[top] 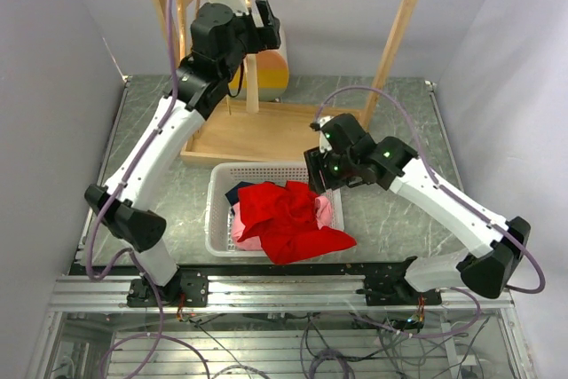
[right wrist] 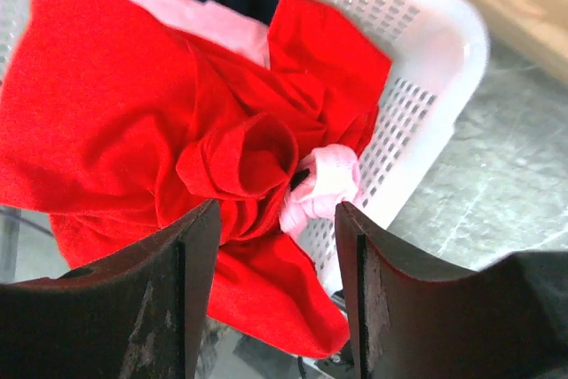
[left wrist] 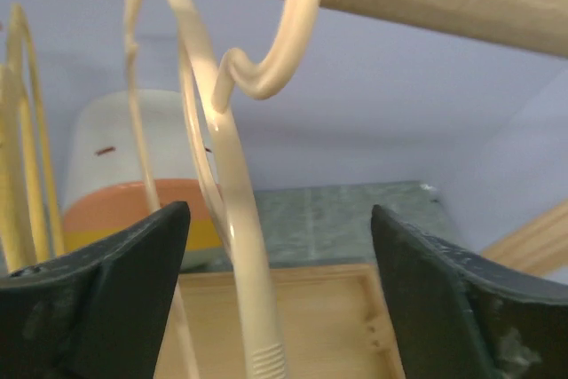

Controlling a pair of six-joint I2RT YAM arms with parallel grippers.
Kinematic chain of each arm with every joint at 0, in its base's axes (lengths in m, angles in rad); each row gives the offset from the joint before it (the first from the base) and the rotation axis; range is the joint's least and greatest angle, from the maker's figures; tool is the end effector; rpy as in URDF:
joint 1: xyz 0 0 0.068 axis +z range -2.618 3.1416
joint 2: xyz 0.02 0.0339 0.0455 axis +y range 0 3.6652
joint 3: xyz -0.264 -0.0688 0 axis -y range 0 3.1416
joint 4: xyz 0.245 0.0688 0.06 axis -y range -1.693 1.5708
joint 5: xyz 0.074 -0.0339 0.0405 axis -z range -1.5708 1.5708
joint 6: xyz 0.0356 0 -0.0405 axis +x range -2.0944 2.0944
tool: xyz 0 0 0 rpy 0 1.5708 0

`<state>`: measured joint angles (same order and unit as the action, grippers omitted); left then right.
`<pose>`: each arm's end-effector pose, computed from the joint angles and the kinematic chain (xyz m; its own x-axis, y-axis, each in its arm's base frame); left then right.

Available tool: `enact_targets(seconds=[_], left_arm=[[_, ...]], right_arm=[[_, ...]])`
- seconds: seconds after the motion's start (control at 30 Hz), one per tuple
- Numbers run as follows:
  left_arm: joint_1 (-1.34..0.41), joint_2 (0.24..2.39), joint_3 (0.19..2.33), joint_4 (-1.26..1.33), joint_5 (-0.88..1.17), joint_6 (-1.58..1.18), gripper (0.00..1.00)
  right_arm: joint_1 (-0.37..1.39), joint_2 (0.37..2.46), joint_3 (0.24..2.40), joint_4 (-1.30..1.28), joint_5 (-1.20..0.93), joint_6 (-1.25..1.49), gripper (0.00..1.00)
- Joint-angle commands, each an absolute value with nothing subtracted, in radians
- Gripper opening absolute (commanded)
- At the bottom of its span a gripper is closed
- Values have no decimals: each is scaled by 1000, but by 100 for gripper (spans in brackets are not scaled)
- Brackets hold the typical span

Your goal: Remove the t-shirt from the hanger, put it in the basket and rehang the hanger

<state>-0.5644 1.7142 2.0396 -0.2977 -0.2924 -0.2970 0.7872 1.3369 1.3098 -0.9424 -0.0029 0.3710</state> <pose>0.3255 -0.1939 0.5130 -0.0563 -0.2960 -0.9535 0.2638 0.9167 -0.3002 0.1886 0.1895 0.3333 -0.7997 -0.2889 -0.5264 -0.4502 0.8685 0.2073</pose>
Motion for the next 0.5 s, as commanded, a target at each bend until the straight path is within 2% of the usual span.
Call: enact_targets(seconds=[0.0, 0.27, 0.37, 0.47], left_arm=[[-560, 1587, 1990, -245, -196, -325, 99], [-560, 1384, 1838, -259, -176, -312, 100], [-560, 1323, 1815, -316, -192, -307, 100], [-560, 1264, 1783, -374, -233, -300, 100]], right_arm=[[789, 1289, 1404, -994, 100, 343, 54], [742, 1292, 1492, -983, 297, 330, 58], [633, 1272, 1518, -956, 302, 306, 59], [445, 1241, 1525, -916, 251, 274, 60]])
